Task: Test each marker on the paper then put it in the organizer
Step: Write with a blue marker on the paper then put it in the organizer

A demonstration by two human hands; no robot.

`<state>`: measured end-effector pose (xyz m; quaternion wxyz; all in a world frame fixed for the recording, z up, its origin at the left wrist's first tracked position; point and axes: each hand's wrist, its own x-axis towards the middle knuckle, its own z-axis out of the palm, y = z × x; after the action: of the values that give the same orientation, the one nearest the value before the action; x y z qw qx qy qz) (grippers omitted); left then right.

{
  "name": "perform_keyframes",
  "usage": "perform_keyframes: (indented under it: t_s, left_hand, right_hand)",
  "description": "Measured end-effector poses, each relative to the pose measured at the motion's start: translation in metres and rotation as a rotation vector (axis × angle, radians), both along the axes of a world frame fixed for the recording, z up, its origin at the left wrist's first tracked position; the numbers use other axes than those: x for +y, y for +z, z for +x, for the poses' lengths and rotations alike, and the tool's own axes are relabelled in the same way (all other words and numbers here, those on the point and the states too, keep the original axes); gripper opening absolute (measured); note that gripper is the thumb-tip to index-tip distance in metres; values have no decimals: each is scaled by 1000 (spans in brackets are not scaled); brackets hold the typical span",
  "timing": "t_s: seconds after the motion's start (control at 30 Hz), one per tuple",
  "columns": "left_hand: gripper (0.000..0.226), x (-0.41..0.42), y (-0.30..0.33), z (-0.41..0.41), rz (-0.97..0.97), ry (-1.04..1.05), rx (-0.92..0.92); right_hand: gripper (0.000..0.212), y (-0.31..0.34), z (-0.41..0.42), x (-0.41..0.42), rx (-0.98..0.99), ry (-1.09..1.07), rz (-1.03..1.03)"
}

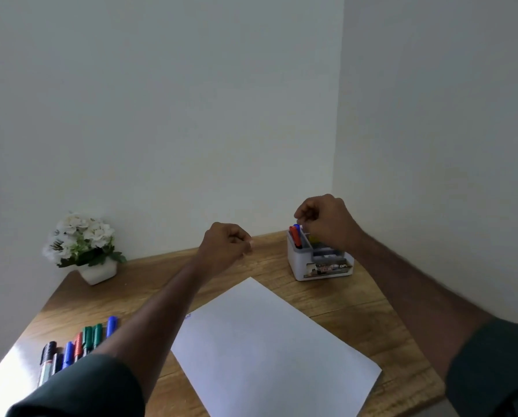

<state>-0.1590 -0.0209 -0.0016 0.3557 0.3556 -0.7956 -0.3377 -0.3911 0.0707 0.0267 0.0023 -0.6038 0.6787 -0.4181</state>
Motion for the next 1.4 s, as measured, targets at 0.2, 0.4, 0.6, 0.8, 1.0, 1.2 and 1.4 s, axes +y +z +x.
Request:
perform_keyframes:
  t_s: [0.2, 0.4, 0.6, 0.8, 1.0, 1.2, 1.4]
  left_hand:
    - [9, 10, 8, 43, -6, 58, -9]
    - [13, 18, -1, 115, -83, 184, -57]
    - [42, 13, -29, 211, -186, 388, -216]
    - [31, 19, -54, 265, -141, 565, -317]
    - [17, 27, -60, 277, -119, 599, -341]
    - [16, 27, -60, 275, -127, 626, -388]
    - [19, 31, -57, 262, -235, 647, -463]
  right_hand:
    - [23, 7, 65, 0, 54, 35, -372]
    - [21, -21, 160, -10, 31, 242, -165]
    - [4, -56, 258, -19, 169, 474, 231]
    - [32, -75, 316, -32, 251, 437, 406]
    - [22, -81, 335, -35, 231, 336, 553]
    - [27, -84, 337, -33, 317, 257, 535]
    - [15, -75, 315, -22, 292, 183, 359]
